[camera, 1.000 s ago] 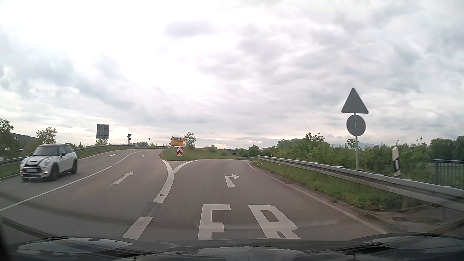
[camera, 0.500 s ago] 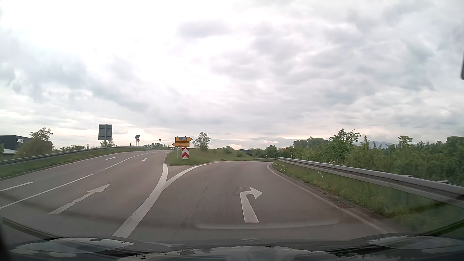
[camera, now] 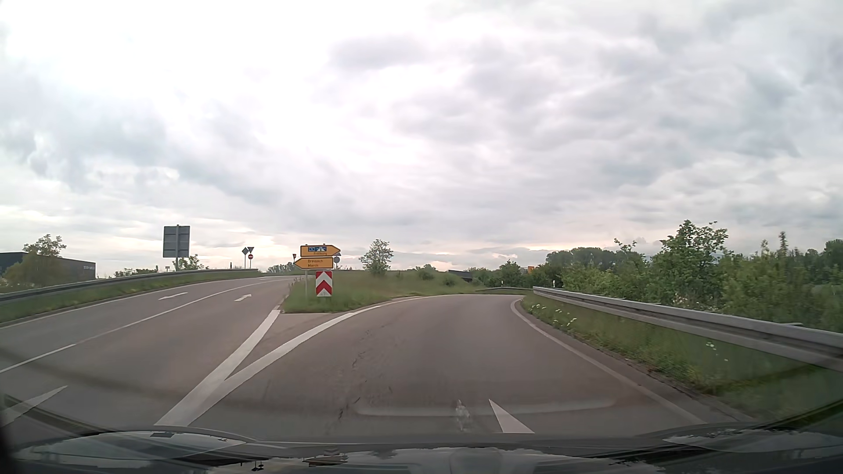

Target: Follow the waypoints while adhering to traffic rules and regulations

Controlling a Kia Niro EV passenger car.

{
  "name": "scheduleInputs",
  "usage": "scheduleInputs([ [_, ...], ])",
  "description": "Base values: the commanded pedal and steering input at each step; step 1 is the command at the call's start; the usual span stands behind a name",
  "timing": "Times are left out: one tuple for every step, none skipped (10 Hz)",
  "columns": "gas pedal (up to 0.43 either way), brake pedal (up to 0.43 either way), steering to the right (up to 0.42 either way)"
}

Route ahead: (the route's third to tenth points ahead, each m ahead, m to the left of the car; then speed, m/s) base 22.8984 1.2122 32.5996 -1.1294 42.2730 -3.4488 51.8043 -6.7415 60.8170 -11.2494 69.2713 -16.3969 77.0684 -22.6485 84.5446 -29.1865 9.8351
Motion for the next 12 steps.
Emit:
scheduleInputs([
  [0.169, 0.000, 0.000],
  [0.169, 0.000, 0.003],
  [0.169, 0.000, 0.004],
  [0.169, 0.000, 0.006],
  [0.169, 0.000, 0.007],
  [0.169, 0.000, 0.008],
  [0.169, 0.000, 0.011],
  [0.169, 0.000, 0.016],
  [0.169, 0.000, 0.019],
  [0.169, 0.000, 0.024],
  [0.169, 0.000, 0.028],
  [0.169, 0.000, 0.030],
])
